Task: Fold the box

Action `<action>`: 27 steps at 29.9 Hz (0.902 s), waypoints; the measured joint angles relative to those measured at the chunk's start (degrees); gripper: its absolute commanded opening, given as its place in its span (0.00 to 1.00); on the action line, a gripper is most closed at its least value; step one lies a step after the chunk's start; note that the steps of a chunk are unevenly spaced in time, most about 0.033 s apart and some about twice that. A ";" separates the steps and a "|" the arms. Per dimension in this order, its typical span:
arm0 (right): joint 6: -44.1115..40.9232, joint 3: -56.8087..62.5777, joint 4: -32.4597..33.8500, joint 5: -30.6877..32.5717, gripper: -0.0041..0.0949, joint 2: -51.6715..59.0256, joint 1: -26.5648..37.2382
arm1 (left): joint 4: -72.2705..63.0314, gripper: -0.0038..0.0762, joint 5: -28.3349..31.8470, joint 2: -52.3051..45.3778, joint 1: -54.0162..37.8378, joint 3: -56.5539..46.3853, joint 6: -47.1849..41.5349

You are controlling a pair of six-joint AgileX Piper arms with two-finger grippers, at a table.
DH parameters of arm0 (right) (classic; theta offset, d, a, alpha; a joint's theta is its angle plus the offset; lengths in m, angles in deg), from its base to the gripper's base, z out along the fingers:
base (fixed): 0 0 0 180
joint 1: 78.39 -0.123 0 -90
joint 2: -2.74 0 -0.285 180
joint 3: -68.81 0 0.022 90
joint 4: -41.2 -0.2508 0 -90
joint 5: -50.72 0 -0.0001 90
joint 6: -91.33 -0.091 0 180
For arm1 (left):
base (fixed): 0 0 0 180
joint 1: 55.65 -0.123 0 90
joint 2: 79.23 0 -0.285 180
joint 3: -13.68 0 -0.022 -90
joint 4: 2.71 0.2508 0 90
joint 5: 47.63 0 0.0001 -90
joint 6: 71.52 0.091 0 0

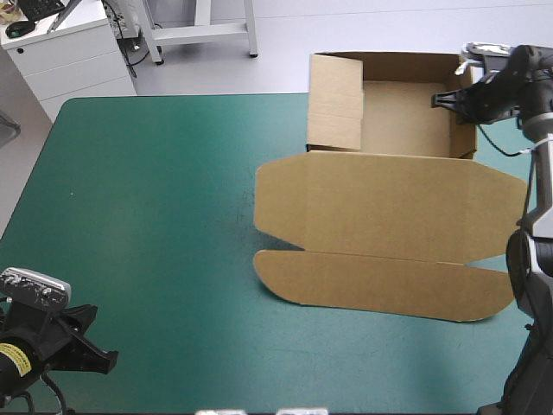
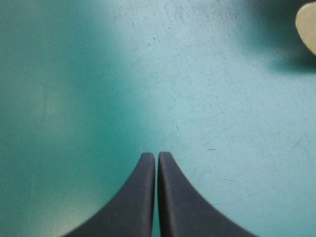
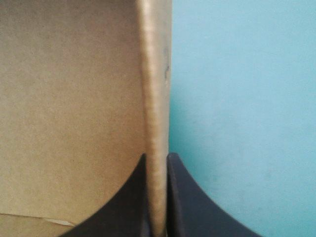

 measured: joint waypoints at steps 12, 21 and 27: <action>1.15 -0.10 0.33 0.06 0.02 -4.15 19.04 | 0.00 0.04 -0.04 0.00 0.00 0.00 0.00; -0.57 0.12 1.98 0.05 0.05 -7.56 24.05 | 0.00 0.04 -0.04 0.00 0.00 0.00 0.00; -0.93 0.16 3.84 0.05 0.33 -9.40 24.86 | 0.00 0.04 -0.04 0.00 0.00 0.00 0.00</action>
